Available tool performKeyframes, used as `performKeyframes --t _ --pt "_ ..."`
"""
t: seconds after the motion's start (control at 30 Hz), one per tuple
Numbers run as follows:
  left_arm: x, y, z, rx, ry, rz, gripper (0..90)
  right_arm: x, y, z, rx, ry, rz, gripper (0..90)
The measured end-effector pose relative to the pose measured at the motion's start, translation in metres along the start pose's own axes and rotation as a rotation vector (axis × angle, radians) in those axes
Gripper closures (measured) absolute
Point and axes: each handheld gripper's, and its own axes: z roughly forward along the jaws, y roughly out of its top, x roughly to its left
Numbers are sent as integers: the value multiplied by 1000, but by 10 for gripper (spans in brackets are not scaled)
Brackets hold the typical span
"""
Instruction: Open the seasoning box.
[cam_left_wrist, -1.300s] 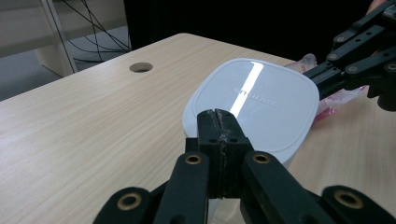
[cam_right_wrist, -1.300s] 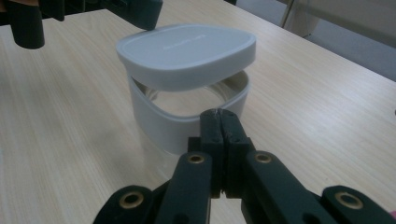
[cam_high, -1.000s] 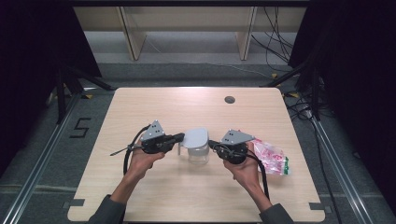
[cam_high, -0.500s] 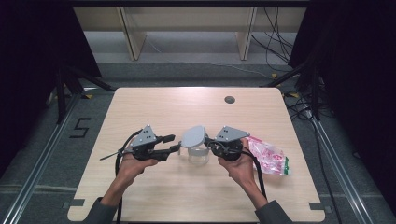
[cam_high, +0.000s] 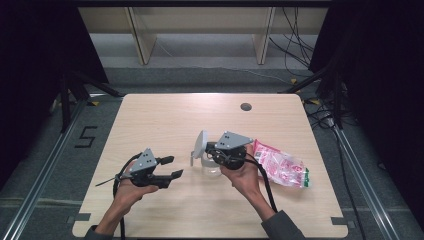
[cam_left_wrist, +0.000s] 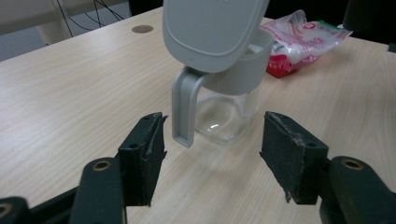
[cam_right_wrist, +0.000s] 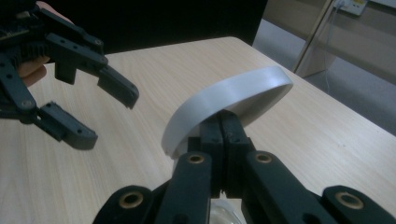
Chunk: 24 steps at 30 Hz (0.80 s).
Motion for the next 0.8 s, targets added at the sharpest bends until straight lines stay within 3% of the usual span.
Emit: performKeyframes --t 0.03,0.2,0.23,0.27,0.43,0.57,0.6,0.63,0.7,0.77,0.8 --pt "-1 -1 1 -6 -2 -22 381 3 1 2 2 8 13 900" --pt "-1 -5 1 6 2 -28 367 9 6 7 3 14 17 900" --pt "-1 -5 1 3 0 -30 362 10 7 9 -2 24 0 900" --pt "-1 -5 1 2 4 -26 357 12 8 10 6 26 15 900" --pt "-5 -8 0 -1 8 -40 345 17 5 11 12 41 -15 884" --pt "-10 -12 0 13 -5 -31 328 14 -8 -8 26 29 12 816" --pt "-13 -14 1 16 -6 -37 322 9 -21 -23 38 5 54 763" --pt "-15 -16 2 22 1 -34 319 7 -26 -27 36 -4 68 746" --pt "-16 -17 3 27 -1 -37 316 2 -41 -43 63 -29 144 706" --pt "-18 -19 3 32 -10 -29 316 -1 -48 -49 56 -36 148 690" --pt "-19 -21 3 36 -5 -30 316 -3 -61 -66 77 -63 165 656"
